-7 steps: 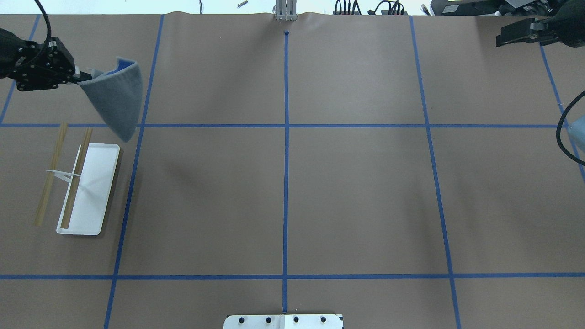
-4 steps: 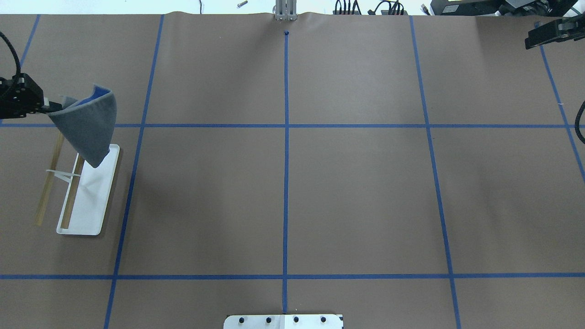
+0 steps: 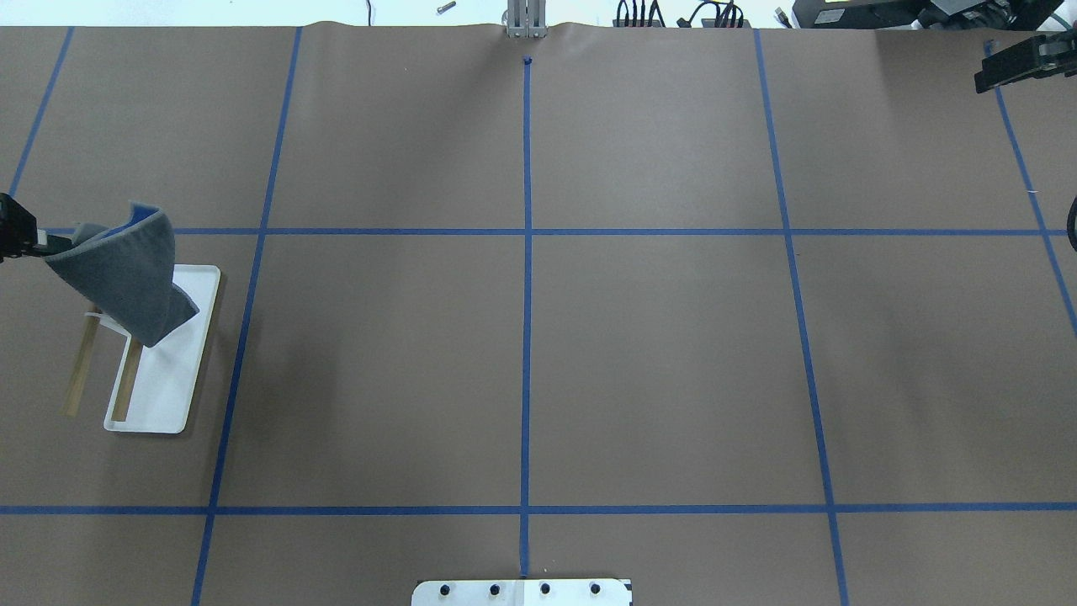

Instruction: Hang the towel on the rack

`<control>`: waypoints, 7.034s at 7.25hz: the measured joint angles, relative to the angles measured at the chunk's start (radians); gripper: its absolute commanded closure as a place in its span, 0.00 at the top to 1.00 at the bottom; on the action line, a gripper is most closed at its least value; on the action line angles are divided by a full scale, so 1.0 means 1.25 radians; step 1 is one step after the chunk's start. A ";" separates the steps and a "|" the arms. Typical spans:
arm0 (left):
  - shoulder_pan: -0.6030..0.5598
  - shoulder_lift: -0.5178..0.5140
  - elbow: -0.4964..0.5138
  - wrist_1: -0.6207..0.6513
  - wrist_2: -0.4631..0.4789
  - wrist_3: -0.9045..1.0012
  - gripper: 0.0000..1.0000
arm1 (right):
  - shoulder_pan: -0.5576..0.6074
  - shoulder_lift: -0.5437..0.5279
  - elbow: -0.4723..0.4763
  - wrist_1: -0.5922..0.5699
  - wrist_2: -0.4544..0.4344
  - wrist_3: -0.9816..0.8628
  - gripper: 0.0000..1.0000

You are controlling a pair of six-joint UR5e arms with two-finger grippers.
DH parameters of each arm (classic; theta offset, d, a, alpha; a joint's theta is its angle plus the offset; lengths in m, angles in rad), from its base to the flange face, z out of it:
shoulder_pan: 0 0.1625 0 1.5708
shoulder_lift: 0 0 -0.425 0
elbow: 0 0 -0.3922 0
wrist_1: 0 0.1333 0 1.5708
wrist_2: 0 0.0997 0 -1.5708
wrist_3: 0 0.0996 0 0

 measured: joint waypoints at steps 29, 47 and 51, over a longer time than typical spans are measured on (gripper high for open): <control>-0.331 0.074 0.200 0.158 -0.020 0.768 0.99 | 0.125 0.031 -0.008 -0.266 0.091 -0.290 1.00; -0.332 -0.032 0.197 0.423 0.092 0.754 0.99 | 0.252 -0.265 -0.208 -0.020 0.296 -0.221 1.00; -0.327 -0.034 0.201 0.425 0.079 0.745 0.99 | 0.256 -0.264 -0.209 -0.021 0.296 -0.219 1.00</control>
